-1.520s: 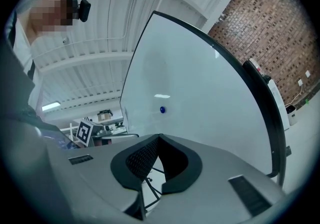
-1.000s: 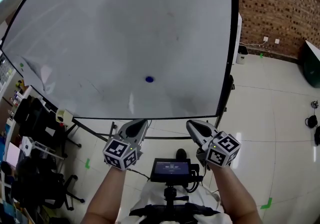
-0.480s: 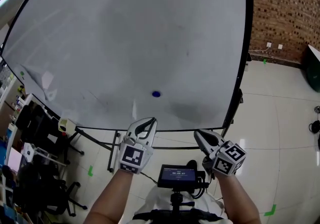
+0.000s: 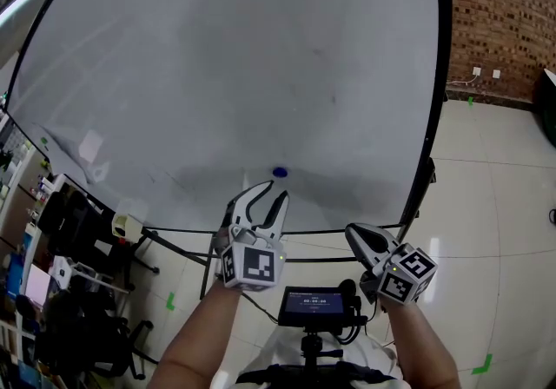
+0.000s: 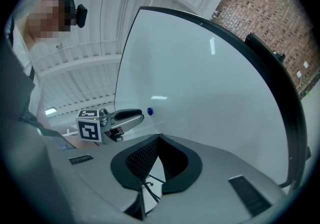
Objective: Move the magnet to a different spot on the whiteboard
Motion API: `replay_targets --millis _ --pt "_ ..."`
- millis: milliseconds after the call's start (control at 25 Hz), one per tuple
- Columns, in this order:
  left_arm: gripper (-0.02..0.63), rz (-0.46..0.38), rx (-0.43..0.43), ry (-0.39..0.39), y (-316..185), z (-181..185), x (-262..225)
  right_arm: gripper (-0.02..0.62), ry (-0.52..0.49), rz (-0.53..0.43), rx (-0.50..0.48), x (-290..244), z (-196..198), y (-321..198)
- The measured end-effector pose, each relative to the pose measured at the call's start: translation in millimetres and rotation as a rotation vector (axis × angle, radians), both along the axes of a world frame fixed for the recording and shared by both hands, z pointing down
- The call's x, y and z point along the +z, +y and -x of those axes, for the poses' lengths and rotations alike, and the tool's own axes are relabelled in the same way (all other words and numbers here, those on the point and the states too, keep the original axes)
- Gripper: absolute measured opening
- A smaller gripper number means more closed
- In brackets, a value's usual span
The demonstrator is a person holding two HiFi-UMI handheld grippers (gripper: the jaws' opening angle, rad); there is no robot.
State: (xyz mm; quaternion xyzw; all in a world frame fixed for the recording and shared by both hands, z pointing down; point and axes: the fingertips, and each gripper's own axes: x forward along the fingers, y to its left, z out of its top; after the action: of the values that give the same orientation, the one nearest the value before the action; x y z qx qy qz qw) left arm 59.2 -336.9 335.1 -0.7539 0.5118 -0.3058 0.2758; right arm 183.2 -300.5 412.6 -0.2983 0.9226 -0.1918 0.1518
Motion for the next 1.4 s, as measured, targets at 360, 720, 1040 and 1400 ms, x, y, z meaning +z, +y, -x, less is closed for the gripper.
replay_targets --millis 360,720,1040,1400 --pt "0.155 -0.048 -0.034 -0.087 -22 -3 -7 0.021 -0.001 0.015 -0.004 4 6 -1" --pt "0.16 -0.067 -0.071 -0.13 -35 -6 -1 0.021 0.007 0.046 0.013 17 2 1" --pt "0.16 -0.209 -0.128 -0.34 -37 -4 6 0.021 -0.008 0.049 0.01 16 -2 -1" --pt "0.153 -0.271 -0.117 -0.524 -36 -4 8 0.021 -0.007 0.049 -0.005 13 -1 0"
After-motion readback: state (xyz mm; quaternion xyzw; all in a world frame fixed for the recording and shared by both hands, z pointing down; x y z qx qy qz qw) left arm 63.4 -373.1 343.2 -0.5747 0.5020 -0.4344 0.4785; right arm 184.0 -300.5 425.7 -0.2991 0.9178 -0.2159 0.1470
